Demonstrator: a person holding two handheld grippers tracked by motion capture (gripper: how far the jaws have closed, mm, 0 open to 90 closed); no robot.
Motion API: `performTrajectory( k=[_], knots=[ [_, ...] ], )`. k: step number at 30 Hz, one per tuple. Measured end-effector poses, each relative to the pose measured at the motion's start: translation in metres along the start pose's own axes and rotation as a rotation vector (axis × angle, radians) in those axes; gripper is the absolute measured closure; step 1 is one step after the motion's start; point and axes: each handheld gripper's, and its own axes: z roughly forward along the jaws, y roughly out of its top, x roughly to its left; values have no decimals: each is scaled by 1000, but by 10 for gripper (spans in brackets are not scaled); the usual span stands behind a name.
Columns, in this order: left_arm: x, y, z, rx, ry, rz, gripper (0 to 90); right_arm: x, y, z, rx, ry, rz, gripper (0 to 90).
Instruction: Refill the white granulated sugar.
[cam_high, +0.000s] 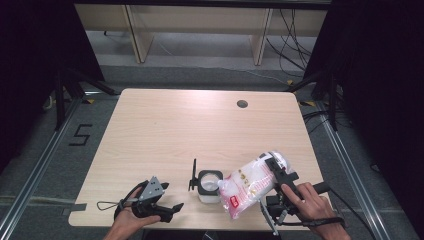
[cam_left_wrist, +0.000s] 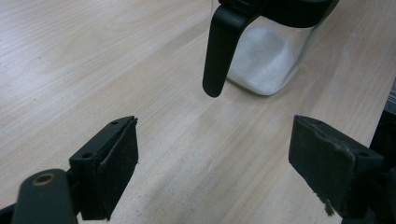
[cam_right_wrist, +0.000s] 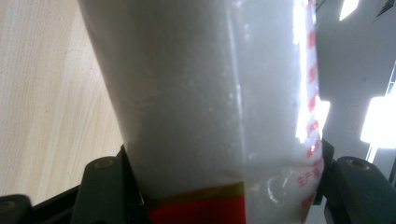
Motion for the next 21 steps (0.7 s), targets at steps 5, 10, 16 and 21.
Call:
performTrajectory(
  k=[5, 10, 16, 21],
  knots=[
    [-1, 0, 0, 0, -6, -8, 154, 6, -4, 3, -25, -27, 80, 391],
    [1, 0, 0, 0, -7, -2, 154, 3, -6, 3, -21, -17, 47, 392],
    [1, -1, 1, -10, -9, -13, 154, 3, -4, 2, -28, -25, 36, 392],
    [2, 0, -1, -7, -5, -2, 154, 4, -2, 2, -37, -16, 32, 392]
  ],
)
